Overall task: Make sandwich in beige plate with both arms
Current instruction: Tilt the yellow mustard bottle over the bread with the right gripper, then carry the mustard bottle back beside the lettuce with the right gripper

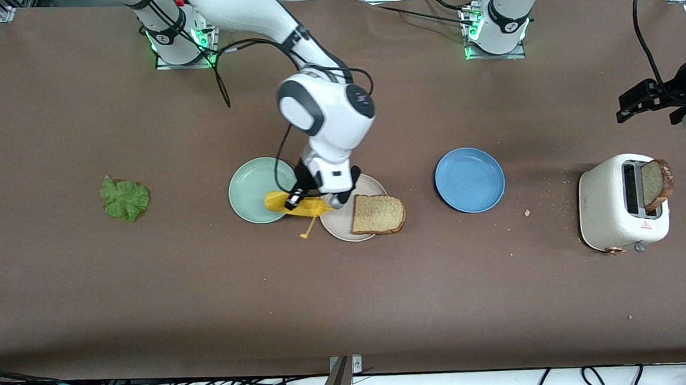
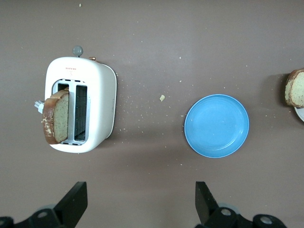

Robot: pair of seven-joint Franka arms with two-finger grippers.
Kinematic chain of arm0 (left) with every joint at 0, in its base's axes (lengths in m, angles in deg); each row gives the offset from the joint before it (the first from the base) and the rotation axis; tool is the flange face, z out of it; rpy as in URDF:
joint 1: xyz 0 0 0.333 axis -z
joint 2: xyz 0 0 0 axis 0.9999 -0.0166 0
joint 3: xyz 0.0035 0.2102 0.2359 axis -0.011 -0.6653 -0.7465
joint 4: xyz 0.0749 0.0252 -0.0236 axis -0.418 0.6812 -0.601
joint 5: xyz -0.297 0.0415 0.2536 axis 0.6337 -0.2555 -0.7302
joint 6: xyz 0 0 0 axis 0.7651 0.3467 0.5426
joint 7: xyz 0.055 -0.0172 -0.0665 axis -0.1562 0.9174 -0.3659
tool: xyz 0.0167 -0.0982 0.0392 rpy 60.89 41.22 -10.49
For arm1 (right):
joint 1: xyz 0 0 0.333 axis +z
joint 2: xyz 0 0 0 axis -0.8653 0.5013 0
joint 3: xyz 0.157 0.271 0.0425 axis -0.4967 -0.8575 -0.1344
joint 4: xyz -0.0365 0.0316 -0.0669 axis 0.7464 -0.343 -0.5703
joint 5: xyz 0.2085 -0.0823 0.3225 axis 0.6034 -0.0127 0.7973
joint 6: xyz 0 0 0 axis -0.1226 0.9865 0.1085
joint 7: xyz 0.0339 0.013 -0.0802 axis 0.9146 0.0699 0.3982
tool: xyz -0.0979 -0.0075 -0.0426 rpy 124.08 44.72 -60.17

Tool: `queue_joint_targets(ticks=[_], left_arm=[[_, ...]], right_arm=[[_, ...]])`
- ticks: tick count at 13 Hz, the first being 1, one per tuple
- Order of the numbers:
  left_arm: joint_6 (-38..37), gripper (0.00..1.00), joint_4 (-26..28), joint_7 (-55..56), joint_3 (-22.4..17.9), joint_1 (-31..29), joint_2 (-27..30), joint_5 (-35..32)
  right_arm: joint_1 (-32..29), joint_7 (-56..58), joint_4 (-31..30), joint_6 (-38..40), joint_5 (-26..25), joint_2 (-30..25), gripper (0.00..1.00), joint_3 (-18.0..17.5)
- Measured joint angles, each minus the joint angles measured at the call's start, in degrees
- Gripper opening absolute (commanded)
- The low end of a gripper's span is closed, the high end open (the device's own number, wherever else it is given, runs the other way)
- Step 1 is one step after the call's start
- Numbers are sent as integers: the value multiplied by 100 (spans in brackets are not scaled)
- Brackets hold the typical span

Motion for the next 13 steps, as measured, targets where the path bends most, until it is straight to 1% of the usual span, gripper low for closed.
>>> queue_joint_targets(ticks=[2, 3, 5, 8, 9, 11, 13], left_arm=[[0, 100, 1, 0, 1, 1, 0, 0], [0, 100, 2, 0, 2, 2, 0, 0], [0, 100, 5, 0, 6, 3, -3, 0], [0, 100, 6, 0, 11, 5, -4, 0], [0, 100, 7, 0, 11, 6, -4, 0], [0, 100, 8, 0, 12, 6, -5, 0], [0, 100, 8, 0, 12, 7, -9, 0]], right_arm=[[-363, 531, -359, -3, 380, -536, 0, 9], [-566, 836, -560, -47, 664, -779, 0, 14], [-1087, 1573, -1008, -277, 1308, -1272, 0, 25], [-1914, 2771, -1839, -816, 2411, -1930, 0, 33], [-2166, 3208, -2107, -972, 2855, -2091, 0, 37], [-2651, 4361, -2618, -1242, 3943, -2309, 0, 133], [-2870, 5687, -2990, -1324, 5098, -2372, 0, 489]])
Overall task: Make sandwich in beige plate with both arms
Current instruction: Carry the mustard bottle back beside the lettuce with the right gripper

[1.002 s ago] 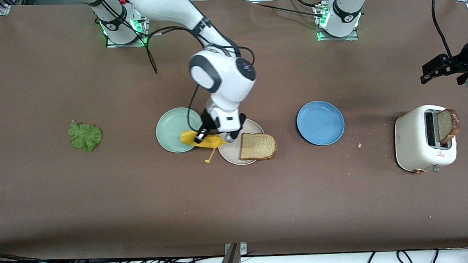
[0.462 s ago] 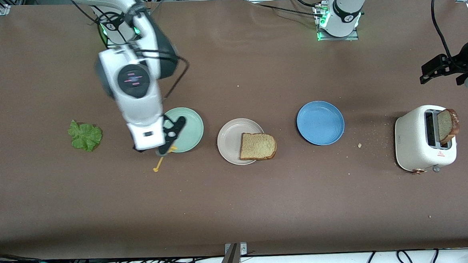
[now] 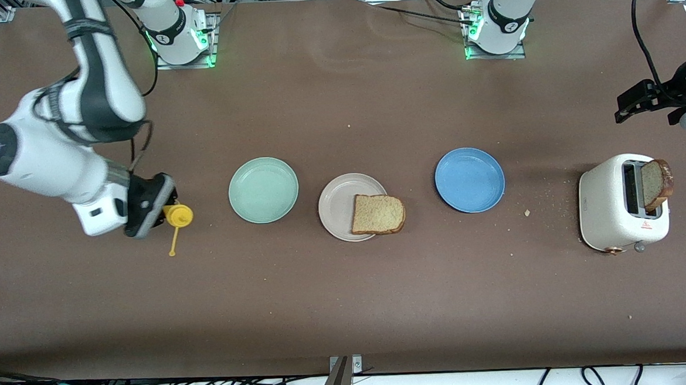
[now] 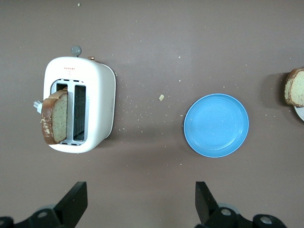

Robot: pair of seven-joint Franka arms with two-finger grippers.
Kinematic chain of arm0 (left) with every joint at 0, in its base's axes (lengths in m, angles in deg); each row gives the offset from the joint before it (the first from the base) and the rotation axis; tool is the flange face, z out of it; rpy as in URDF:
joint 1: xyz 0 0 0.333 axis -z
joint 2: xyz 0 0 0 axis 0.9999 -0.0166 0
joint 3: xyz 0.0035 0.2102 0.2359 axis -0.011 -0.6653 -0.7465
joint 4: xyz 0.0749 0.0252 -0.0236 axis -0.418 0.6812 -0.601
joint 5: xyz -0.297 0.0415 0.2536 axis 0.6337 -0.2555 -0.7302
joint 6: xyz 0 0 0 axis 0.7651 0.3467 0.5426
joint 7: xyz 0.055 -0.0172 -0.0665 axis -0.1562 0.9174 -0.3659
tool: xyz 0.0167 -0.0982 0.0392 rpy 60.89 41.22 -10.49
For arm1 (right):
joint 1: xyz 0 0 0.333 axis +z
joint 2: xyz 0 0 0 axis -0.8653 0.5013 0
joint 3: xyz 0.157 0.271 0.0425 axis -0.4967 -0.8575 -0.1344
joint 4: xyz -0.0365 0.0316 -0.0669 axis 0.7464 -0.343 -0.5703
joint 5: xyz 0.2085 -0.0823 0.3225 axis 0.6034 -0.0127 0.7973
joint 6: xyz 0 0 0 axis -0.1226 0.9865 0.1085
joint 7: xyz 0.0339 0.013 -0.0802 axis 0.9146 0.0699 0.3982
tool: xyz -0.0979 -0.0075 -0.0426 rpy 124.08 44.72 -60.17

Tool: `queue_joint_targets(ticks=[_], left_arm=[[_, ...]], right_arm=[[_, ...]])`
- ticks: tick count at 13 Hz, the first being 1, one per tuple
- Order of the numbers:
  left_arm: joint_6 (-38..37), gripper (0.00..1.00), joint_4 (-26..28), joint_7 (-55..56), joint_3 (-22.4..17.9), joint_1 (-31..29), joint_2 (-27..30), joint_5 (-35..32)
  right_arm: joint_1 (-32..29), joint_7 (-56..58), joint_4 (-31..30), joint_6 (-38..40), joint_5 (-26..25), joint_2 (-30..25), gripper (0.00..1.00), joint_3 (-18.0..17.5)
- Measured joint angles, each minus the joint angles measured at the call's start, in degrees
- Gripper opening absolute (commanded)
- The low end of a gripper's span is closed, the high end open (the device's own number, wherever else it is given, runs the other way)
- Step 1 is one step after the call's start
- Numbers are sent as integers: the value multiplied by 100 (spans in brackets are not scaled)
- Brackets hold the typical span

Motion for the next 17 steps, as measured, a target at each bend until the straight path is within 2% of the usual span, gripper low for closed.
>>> queue_joint_targets(ticks=[2, 4, 10, 12, 17], left_arm=[[0, 100, 1, 0, 0, 0, -10, 0], [0, 100, 1, 0, 0, 0, -31, 0], [2, 100, 1, 0, 0, 0, -52, 0], [2, 100, 1, 0, 0, 0, -60, 0], [6, 100, 2, 0, 0, 0, -94, 0]], right_arm=[[-36, 1285, -375, -8, 1066, 1, 0, 427], [-67, 2365, -771, -8, 1828, 5, 0, 694], [-639, 4541, -1762, 325, 3427, 67, 0, 770], [-900, 5205, -1949, 626, 3743, 242, 0, 771], [-1187, 6113, -2129, 905, 3991, 612, 0, 771]])
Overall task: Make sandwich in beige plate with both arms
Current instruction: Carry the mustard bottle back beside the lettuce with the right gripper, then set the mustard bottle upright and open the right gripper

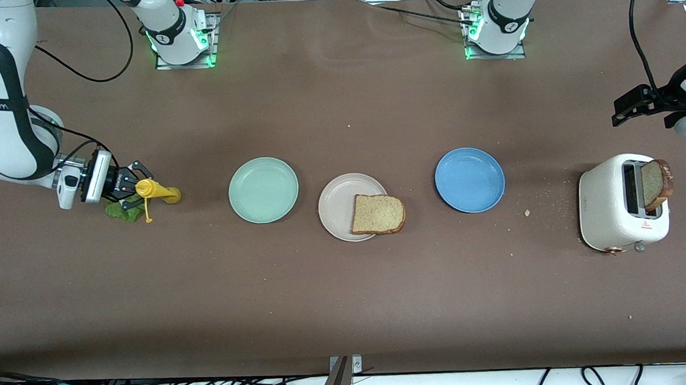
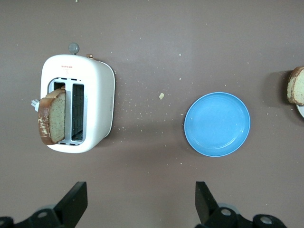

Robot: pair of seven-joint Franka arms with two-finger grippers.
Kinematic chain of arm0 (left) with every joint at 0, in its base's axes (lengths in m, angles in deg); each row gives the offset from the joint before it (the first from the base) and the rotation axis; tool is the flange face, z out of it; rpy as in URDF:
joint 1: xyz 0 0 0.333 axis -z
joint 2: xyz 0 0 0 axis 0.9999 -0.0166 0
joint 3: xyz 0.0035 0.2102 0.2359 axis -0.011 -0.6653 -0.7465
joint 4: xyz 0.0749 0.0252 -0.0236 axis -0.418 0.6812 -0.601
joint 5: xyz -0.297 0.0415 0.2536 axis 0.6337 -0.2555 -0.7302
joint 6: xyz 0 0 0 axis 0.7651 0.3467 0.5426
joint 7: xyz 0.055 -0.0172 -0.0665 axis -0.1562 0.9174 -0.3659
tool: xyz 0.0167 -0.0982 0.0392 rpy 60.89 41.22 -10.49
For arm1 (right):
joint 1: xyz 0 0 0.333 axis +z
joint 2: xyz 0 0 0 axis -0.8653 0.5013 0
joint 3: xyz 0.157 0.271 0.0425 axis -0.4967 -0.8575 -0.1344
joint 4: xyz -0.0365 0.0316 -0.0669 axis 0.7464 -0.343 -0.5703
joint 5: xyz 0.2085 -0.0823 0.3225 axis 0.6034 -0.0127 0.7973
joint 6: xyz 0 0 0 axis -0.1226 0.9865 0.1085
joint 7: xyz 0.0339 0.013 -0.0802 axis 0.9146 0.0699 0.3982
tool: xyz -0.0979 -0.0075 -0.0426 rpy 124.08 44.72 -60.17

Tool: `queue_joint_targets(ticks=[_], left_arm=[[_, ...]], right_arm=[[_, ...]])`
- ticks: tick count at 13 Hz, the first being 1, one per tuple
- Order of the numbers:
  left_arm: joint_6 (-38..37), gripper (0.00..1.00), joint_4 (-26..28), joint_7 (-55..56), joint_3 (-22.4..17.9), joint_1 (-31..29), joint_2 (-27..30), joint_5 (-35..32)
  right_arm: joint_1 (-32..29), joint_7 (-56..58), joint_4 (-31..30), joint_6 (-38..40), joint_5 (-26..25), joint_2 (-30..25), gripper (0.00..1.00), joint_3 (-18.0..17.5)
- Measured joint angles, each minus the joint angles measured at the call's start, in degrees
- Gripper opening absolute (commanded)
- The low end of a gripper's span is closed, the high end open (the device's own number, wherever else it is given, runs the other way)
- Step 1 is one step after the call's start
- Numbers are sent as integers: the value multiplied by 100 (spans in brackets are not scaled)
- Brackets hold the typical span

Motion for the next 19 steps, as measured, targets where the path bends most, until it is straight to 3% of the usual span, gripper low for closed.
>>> queue_joint_targets(ticks=[8, 15, 16, 17, 18, 19], left_arm=[[2, 100, 0, 0, 0, 0, -8, 0], [2, 100, 0, 0, 0, 0, -9, 0], [2, 100, 0, 0, 0, 0, -9, 0], [2, 100, 0, 0, 0, 0, -9, 0], [2, 100, 0, 0, 0, 0, -10, 0], [2, 100, 0, 0, 0, 0, -12, 0]], right_arm=[[-50, 471, -36, 4, 73, 192, 0, -3], [-65, 1068, -100, 137, 479, 527, 0, -19], [-65, 1076, -116, 138, 491, 537, 18, -19], [-65, 1077, -125, 139, 501, 546, 42, -20], [-65, 1077, -128, 142, 507, 554, 55, -20], [-65, 1077, -128, 149, 514, 556, 82, -20]])
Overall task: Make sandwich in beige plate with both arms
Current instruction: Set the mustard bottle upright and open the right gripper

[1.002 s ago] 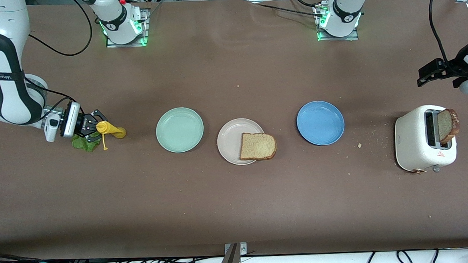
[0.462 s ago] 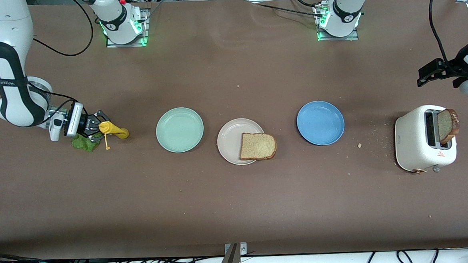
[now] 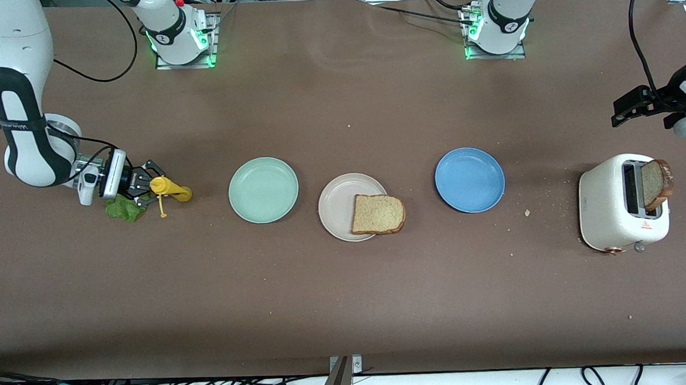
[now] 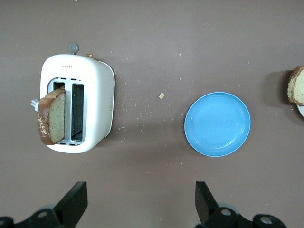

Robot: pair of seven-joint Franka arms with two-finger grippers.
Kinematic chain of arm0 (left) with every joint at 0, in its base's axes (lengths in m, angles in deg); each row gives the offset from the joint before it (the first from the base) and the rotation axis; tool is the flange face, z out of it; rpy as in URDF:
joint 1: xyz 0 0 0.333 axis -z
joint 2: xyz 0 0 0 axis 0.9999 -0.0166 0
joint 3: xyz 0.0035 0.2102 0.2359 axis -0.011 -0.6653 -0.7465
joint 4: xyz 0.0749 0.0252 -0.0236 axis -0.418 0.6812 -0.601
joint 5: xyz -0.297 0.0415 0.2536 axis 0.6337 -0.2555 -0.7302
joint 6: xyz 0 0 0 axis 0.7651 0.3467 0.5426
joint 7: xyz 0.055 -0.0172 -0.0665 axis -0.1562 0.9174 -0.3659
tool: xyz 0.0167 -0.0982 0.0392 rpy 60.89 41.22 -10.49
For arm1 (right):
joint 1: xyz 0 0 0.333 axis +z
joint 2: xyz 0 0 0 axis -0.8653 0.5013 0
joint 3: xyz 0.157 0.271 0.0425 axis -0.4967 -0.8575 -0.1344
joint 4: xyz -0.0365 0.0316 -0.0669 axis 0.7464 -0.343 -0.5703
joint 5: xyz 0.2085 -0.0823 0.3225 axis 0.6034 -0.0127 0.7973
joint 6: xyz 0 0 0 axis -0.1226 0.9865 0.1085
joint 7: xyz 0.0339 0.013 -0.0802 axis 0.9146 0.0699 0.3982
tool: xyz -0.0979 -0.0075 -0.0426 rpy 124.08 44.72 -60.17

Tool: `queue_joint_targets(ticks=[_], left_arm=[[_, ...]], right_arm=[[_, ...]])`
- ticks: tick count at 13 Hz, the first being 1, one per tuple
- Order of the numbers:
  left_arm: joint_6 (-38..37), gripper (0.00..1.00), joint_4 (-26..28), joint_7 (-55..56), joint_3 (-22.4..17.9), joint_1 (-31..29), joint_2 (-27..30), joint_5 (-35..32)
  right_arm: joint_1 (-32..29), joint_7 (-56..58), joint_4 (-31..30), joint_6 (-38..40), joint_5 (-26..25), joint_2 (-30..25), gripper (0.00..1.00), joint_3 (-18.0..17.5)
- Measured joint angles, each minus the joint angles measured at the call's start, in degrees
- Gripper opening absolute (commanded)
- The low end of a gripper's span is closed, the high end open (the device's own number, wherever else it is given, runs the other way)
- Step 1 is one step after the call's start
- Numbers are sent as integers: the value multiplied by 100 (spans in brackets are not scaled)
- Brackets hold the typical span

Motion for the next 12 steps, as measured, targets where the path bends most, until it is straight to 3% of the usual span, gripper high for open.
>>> queue_joint_targets(ticks=[1, 2, 7, 12], left_arm=[[0, 100, 0, 0, 0, 0, -5, 0], [0, 100, 0, 0, 0, 0, -10, 0], [0, 100, 0, 0, 0, 0, -14, 0], [0, 100, 0, 0, -6, -11, -22, 0]], right_arm=[[0, 0, 0, 2, 5, 0, 95, 0], [0, 0, 0, 3, 8, 0, 99, 0], [-5, -668, 36, -52, -92, -78, 99, 35], [-72, -2951, 107, -786, -1606, -672, 99, 125]])
